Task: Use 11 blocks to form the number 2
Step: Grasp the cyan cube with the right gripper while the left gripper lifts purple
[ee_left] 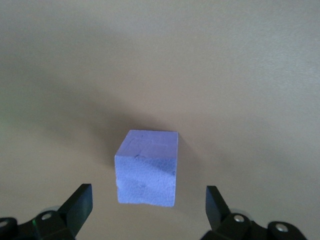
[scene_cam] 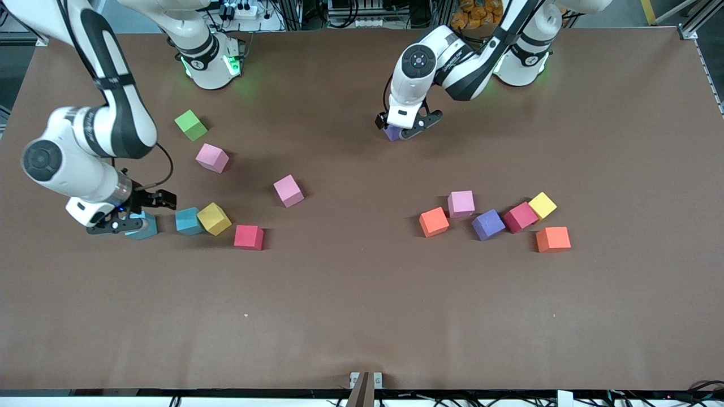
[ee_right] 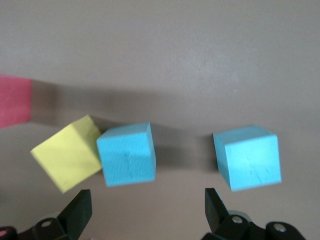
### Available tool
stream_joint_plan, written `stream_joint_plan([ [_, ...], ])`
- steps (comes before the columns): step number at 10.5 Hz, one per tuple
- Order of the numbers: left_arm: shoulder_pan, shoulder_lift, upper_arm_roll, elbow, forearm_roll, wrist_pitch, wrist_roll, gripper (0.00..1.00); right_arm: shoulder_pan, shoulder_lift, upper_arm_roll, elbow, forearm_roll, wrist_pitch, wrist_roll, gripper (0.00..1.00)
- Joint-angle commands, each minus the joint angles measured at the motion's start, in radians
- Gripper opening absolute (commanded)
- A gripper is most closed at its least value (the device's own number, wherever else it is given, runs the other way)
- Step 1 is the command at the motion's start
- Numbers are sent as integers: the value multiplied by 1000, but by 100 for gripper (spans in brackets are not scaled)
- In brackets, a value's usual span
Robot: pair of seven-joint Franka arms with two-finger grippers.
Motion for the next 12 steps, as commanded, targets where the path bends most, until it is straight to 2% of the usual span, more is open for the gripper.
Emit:
stream_joint_plan([
  [1, -29, 48, 21, -1, 26, 69, -32, 100, -12, 61, 8, 8, -10, 76, 7, 100],
  [5, -29, 79, 22, -31, 35, 92, -33, 100, 0, 133, 8, 17, -6, 177, 70, 100],
  [9, -43, 116, 21, -42, 36, 146, -32, 100, 23, 193, 9, 75, -5, 202, 122, 100],
  [10, -41, 122, 21, -41, 38, 149, -32, 78, 37, 209, 8, 83, -6, 220, 147, 100],
  [12, -49, 126, 19, -35, 114, 159, -33, 24, 46, 227, 8, 80, -6, 239, 158, 100],
])
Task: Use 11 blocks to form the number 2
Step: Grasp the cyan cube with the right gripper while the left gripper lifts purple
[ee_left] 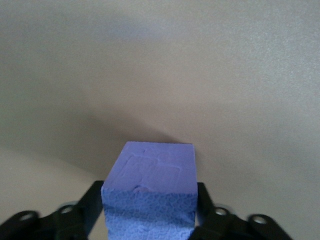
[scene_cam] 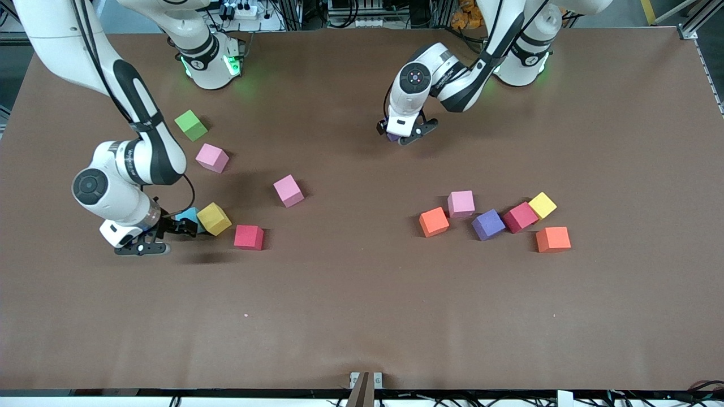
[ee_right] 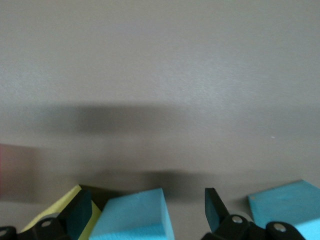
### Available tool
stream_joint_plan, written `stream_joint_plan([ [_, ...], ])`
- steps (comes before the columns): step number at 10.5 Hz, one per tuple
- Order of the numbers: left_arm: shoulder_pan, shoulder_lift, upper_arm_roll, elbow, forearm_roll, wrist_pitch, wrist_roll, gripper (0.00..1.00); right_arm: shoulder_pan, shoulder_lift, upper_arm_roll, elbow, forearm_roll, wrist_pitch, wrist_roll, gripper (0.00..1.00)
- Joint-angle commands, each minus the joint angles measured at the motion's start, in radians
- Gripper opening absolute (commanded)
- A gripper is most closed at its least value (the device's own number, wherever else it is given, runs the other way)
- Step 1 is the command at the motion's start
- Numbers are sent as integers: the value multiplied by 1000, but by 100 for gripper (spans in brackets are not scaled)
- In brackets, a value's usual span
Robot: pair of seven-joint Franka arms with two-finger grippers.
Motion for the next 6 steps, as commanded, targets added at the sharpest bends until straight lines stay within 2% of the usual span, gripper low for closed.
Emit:
stream_joint_plan([
  [1, -35, 3, 5, 1, 73, 29, -30, 0, 7, 32, 1, 22, -5, 10, 30, 100],
  [4, -62, -2, 17, 32, 76, 46, 35, 0, 30, 23, 0, -9, -10, 6, 51, 100],
  [6, -167, -13, 129, 81, 76, 27, 101, 0, 30, 2, 0, -37, -18, 0, 45, 100],
])
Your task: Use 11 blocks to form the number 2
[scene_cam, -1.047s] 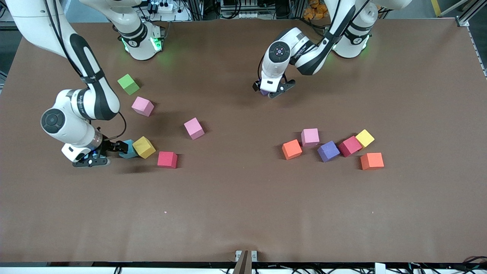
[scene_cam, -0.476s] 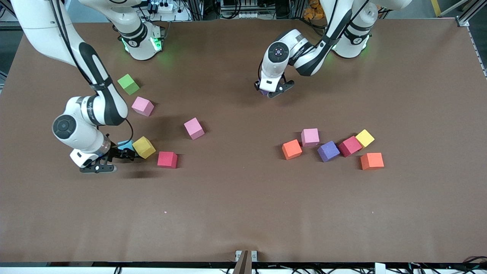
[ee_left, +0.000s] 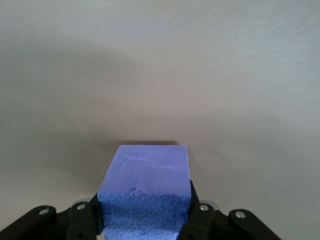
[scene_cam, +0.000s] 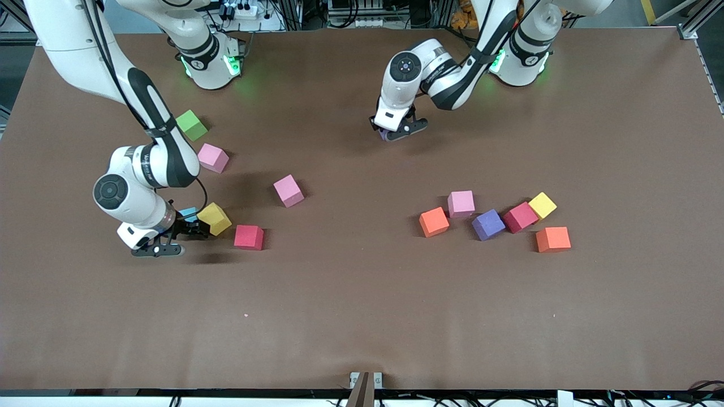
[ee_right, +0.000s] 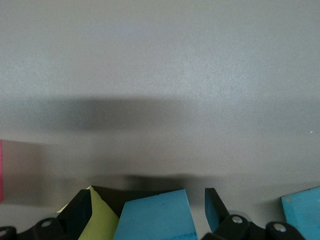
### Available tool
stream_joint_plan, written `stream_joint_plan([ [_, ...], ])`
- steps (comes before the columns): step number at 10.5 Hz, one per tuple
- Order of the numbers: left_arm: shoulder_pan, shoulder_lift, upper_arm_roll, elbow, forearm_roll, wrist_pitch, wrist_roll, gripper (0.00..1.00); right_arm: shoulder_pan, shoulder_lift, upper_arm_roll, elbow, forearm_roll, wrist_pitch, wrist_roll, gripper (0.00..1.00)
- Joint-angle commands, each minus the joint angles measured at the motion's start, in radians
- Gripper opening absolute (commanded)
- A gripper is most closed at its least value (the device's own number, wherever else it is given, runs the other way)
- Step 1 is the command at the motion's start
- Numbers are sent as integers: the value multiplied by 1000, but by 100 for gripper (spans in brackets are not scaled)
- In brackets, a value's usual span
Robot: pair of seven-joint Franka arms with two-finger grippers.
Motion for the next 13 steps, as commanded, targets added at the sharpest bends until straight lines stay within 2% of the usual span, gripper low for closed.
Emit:
stream_joint_plan([
  [1, -169, 7, 160, 73, 20, -24, 102, 0, 3, -29, 0, -43, -19, -1, 16, 100],
  [2, -201, 30, 191, 127, 13, -57, 161, 0, 3, -41, 0, -62, -22, -1, 13, 100],
  [5, -251, 160, 201, 374, -55, -233, 315, 0, -1, -86, -2, -117, -44, -1, 9, 100],
  [6, -267, 191, 201, 415, -55, -251, 347, 0, -5, -95, -2, -129, -54, -1, 9, 100],
  [11, -302, 231, 201, 413, -90, -284, 372, 0, -15, -100, -4, -149, -70, 2, 10, 100],
  [12, -301, 231, 202, 411, -107, -304, 367, 0, -20, -98, -4, -149, -70, 4, 9, 88],
  [13, -301, 231, 205, 411, -107, -317, 367, 0, -26, -100, -4, -149, -71, 4, 9, 27],
])
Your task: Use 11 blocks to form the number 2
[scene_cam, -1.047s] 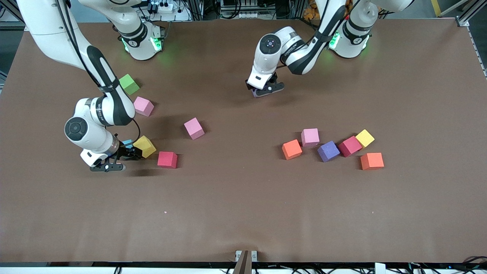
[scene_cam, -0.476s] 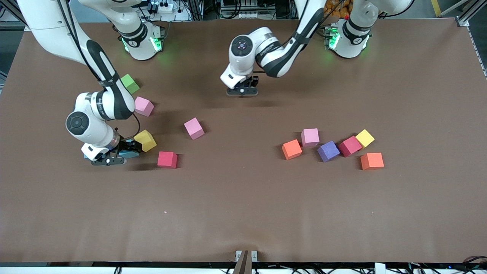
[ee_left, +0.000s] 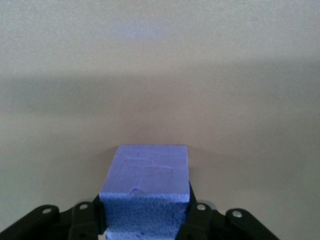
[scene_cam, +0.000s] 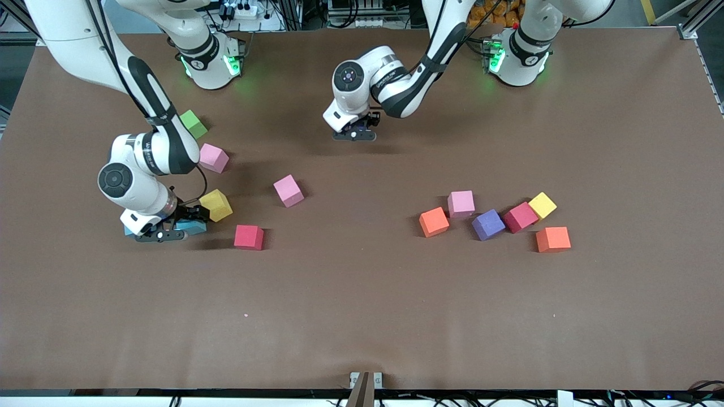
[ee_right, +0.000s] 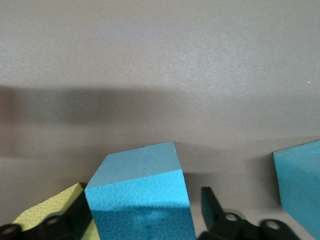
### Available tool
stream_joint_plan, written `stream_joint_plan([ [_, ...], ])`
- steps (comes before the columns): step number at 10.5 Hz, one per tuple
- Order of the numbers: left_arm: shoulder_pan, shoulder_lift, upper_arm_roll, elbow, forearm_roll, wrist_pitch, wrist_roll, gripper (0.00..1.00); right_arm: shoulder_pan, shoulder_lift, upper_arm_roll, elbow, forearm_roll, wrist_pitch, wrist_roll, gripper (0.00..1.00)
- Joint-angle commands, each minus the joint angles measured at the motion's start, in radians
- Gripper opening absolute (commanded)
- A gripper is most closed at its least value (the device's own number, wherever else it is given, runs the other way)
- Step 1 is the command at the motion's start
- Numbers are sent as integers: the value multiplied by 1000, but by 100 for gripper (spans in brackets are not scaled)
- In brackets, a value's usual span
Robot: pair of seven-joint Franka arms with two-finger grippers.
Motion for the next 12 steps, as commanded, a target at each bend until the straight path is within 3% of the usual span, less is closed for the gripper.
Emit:
stream_joint_plan([
  [1, -9, 3, 19, 14, -30, -39, 30, 33, -18, -33, 6, -29, -24, 4, 8, 3],
  [2, -9, -3, 19, 17, -24, -41, 18, 99, -20, -42, 6, -21, -23, -1, -11, 0],
  [4, -6, -58, 64, 32, -24, -88, 15, 100, -32, -71, 7, -2, -23, -30, -26, 0],
  [6, -3, -135, 137, 75, -24, -239, 13, 100, -31, -110, 13, 11, -20, -71, -89, 0],
  [8, 17, -161, 244, 183, -18, -434, 15, 100, -9, -150, 18, 5, -17, -112, -158, 0],
  [9, 54, -151, 266, 229, 5, -493, 16, 100, 12, -182, 18, 0, -15, -134, -202, 0],
  [12, 132, -97, 327, 248, 103, -466, 36, 100, 96, -242, 32, 11, -11, -217, -331, 0],
])
